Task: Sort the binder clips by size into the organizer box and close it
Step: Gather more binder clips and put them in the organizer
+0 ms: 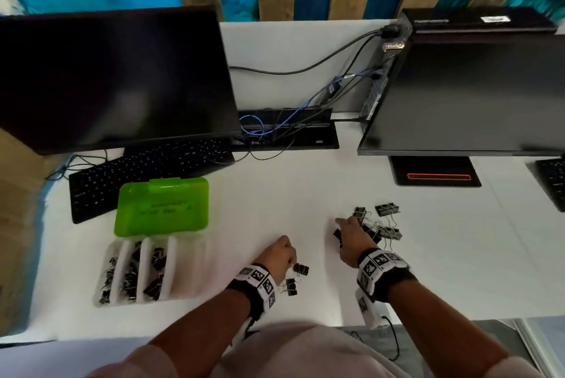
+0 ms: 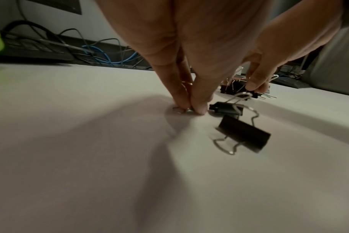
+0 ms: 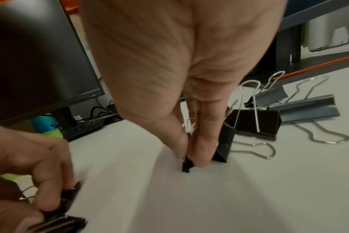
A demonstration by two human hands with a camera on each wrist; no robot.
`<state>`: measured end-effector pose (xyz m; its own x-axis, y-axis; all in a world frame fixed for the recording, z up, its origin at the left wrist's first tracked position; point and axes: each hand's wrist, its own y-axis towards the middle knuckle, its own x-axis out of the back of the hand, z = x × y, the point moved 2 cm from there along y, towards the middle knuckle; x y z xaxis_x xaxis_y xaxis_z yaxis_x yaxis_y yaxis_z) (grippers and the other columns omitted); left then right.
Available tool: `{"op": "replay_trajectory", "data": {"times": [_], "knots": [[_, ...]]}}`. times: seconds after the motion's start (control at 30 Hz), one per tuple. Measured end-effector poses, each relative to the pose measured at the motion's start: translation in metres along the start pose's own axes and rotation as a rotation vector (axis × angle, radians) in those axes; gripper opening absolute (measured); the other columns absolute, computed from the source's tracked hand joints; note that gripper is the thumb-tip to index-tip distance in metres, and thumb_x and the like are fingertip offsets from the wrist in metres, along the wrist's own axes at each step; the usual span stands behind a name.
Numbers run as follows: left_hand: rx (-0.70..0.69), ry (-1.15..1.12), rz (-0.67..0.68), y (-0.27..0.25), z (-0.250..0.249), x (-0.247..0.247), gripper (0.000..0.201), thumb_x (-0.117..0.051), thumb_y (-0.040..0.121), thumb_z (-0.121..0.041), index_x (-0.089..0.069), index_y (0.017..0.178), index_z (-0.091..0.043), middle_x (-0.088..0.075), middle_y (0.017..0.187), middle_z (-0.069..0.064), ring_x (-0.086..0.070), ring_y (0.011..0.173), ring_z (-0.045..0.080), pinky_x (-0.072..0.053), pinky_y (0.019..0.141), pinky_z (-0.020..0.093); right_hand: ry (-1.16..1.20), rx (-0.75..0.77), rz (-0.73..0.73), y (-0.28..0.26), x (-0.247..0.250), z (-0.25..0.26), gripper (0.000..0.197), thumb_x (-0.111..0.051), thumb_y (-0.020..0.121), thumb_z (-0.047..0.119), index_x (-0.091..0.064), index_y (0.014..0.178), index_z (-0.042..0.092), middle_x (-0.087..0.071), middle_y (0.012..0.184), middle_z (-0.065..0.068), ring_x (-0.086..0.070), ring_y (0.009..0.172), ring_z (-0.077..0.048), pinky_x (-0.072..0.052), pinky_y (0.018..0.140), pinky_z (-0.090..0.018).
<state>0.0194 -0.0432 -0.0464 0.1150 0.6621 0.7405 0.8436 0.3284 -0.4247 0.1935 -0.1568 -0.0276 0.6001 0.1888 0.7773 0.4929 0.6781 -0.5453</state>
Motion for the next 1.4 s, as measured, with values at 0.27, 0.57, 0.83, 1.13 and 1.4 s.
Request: {"op": "replay_trajectory", "data": {"times": [0.27, 0.57, 0.83, 1.13, 1.4], "knots": [[-0.079, -0.090, -0.100, -0.023, 0.017, 0.012, 0.023, -0.049, 0.094, -0.006, -0.063, 0.112, -0.008, -0.054, 0.105, 0.009, -0.060, 0.094, 0.022, -0.044, 0.087, 0.019, -0.154, 0.217, 0.025, -0.008, -0.019, 0.017, 0.028, -0.051, 0.084, 0.005, -0.063, 0.108, 0.013, -0.057, 0.112, -0.008, -0.059, 0.103, -0.027, -0.046, 0.084, -0.031], [-0.137, 0.095, 0.072, -0.046, 0.014, -0.008, 0.057, -0.073, 0.071, -0.044, -0.052, 0.121, -0.029, -0.045, 0.124, -0.004, -0.042, 0.112, 0.014, -0.040, 0.097, 0.031, 0.014, 0.281, 0.222, -0.034, -0.038, 0.051, 0.067, -0.074, 0.073, 0.025, -0.041, 0.132, 0.019, -0.044, 0.122, -0.004, -0.054, 0.109, -0.025, -0.046, 0.092, -0.034], [-0.083, -0.005, -0.003, -0.048, 0.024, -0.004, 0.023, -0.060, 0.087, -0.020, -0.057, 0.110, -0.019, -0.044, 0.122, 0.001, -0.048, 0.107, 0.020, -0.046, 0.092, 0.037, 0.061, 0.355, 0.094, -0.035, -0.050, 0.065, 0.020, -0.058, 0.086, 0.005, -0.065, 0.104, 0.009, -0.049, 0.105, -0.006, -0.055, 0.081, -0.017, -0.047, 0.062, -0.009], [-0.280, 0.280, -0.034, -0.053, 0.015, 0.012, 0.037, -0.050, 0.076, -0.064, -0.048, 0.093, -0.032, -0.041, 0.110, -0.008, -0.038, 0.105, 0.014, -0.036, 0.085, 0.036, -0.074, 0.531, 0.271, -0.030, -0.049, 0.069, 0.019, -0.058, 0.086, 0.011, -0.070, 0.100, 0.014, -0.057, 0.107, -0.009, -0.061, 0.088, -0.025, -0.052, 0.079, -0.034], [-0.354, 0.301, 0.069, -0.051, 0.028, 0.008, 0.016, -0.056, 0.082, -0.041, -0.059, 0.094, -0.031, -0.043, 0.114, -0.008, -0.041, 0.107, 0.015, -0.039, 0.082, 0.038, -0.222, 0.737, 0.312, -0.037, -0.051, 0.066, 0.025, -0.060, 0.087, 0.024, -0.064, 0.075, 0.046, -0.052, 0.083, 0.024, -0.054, 0.075, -0.004, -0.048, 0.076, -0.023]]}}
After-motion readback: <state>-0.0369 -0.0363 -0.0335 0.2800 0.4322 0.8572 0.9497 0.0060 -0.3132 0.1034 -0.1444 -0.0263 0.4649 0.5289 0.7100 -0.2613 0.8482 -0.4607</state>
